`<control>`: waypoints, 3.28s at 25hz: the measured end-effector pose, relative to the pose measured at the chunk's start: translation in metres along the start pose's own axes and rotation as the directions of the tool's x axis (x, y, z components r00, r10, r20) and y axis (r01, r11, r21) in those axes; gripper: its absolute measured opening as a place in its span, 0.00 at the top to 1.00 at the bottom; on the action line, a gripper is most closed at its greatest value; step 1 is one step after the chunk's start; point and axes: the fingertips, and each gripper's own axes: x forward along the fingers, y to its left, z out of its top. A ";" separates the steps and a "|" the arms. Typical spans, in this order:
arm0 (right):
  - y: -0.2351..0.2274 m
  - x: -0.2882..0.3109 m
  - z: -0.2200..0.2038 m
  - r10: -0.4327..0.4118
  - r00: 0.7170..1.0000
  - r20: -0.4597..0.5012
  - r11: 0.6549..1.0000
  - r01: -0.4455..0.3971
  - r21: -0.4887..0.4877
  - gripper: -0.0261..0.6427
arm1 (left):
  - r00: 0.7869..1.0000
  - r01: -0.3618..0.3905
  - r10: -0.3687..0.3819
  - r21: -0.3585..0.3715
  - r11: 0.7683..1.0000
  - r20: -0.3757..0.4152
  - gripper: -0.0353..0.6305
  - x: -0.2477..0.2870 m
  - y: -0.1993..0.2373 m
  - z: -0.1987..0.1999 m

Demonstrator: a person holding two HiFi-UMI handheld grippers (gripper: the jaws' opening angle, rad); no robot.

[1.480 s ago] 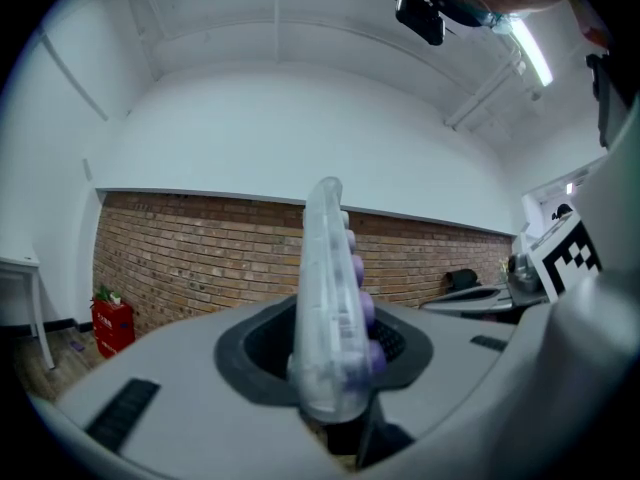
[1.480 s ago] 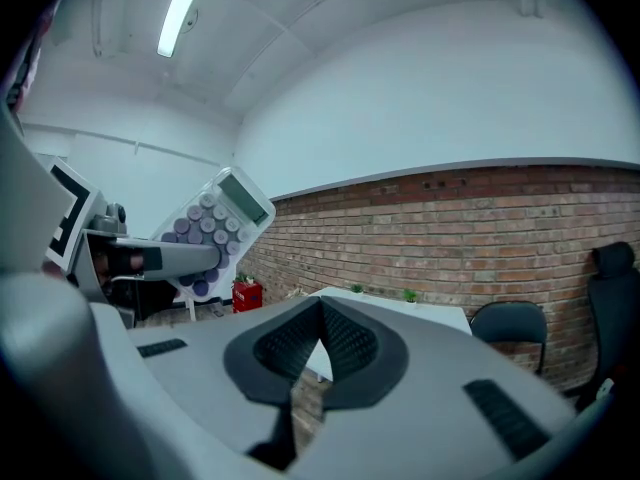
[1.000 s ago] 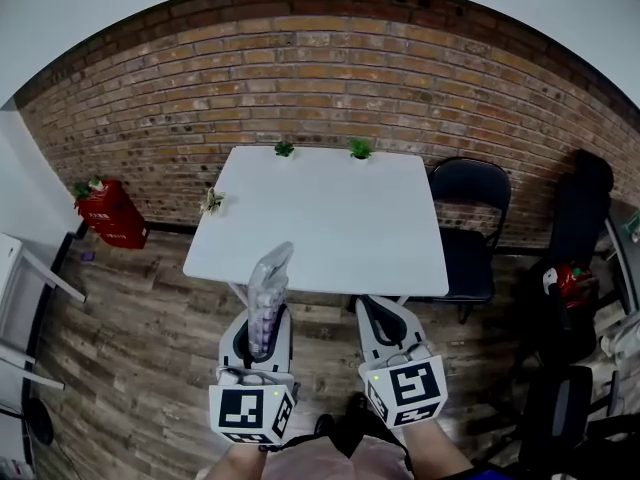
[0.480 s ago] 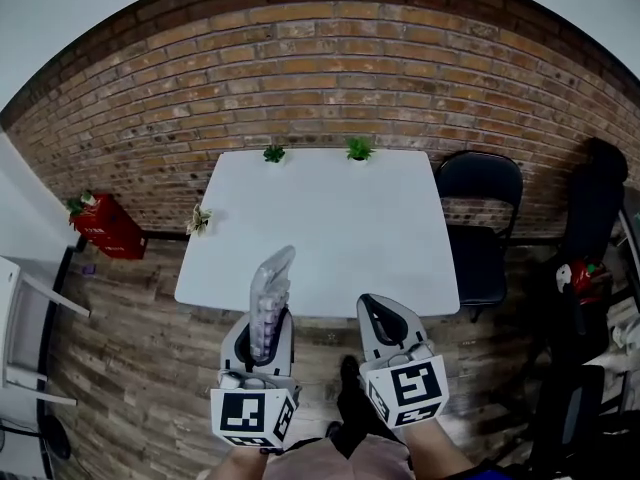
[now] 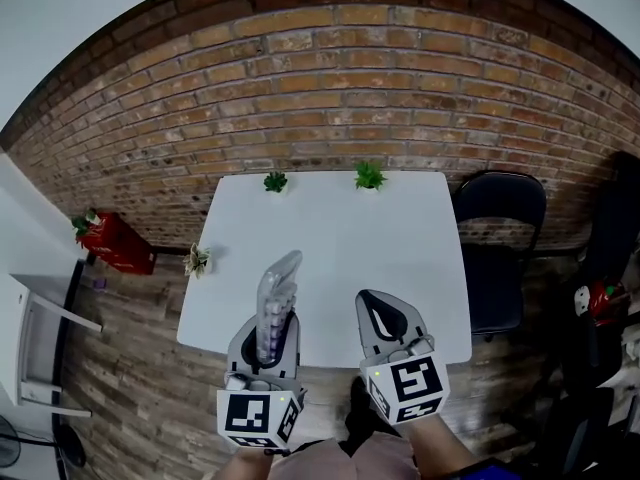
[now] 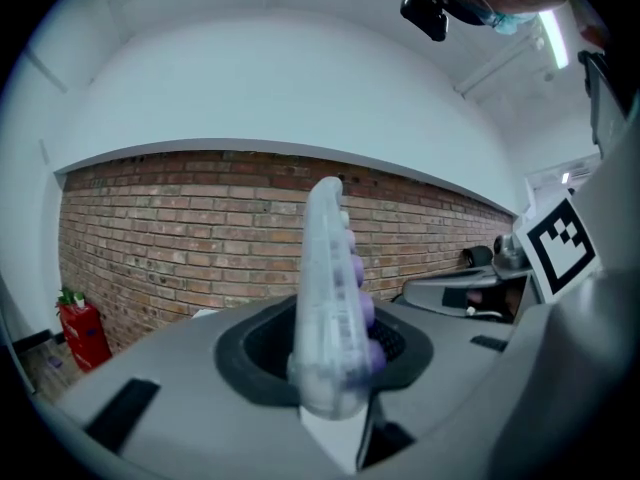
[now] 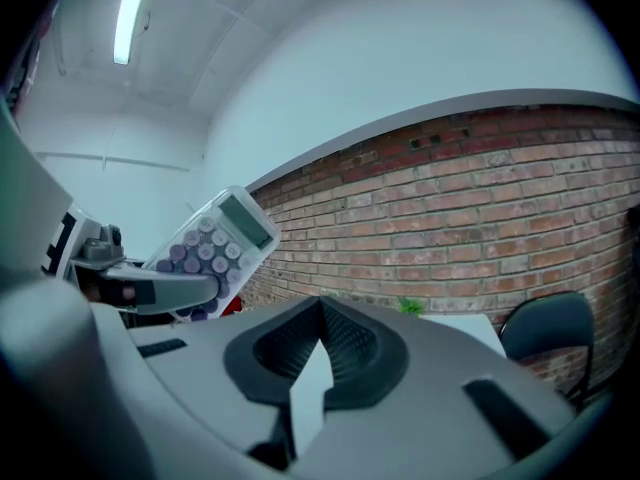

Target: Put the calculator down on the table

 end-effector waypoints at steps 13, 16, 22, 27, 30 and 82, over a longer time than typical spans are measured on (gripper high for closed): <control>-0.026 0.081 0.038 0.079 0.997 0.010 0.996 -0.079 -0.043 0.96 | 0.998 -0.057 0.058 -0.015 0.998 0.032 0.75 0.073 0.035 0.032; -0.032 0.094 0.036 0.062 0.998 -0.008 0.997 -0.062 -0.041 0.96 | 0.998 -0.054 0.055 -0.023 0.998 0.024 0.75 0.087 0.047 0.030; -0.043 0.119 0.031 0.016 0.999 -0.027 0.999 -0.017 -0.028 0.96 | 1.000 -0.006 0.005 -0.035 0.999 -0.022 0.75 0.115 0.061 0.013; -0.052 0.136 0.020 -0.015 0.998 -0.062 1.000 0.014 -0.008 0.96 | 0.997 0.017 -0.021 -0.061 0.998 -0.076 0.75 0.138 0.072 -0.007; -0.054 0.143 0.012 -0.023 0.996 -0.085 1.000 0.023 -0.001 0.96 | 0.992 0.032 -0.042 -0.086 0.996 -0.116 0.75 0.148 0.075 -0.023; -0.091 0.181 -0.058 -0.115 0.960 -0.254 0.989 0.135 0.064 0.96 | 0.832 -0.042 -0.240 -0.488 0.872 -0.500 0.75 0.211 0.097 -0.230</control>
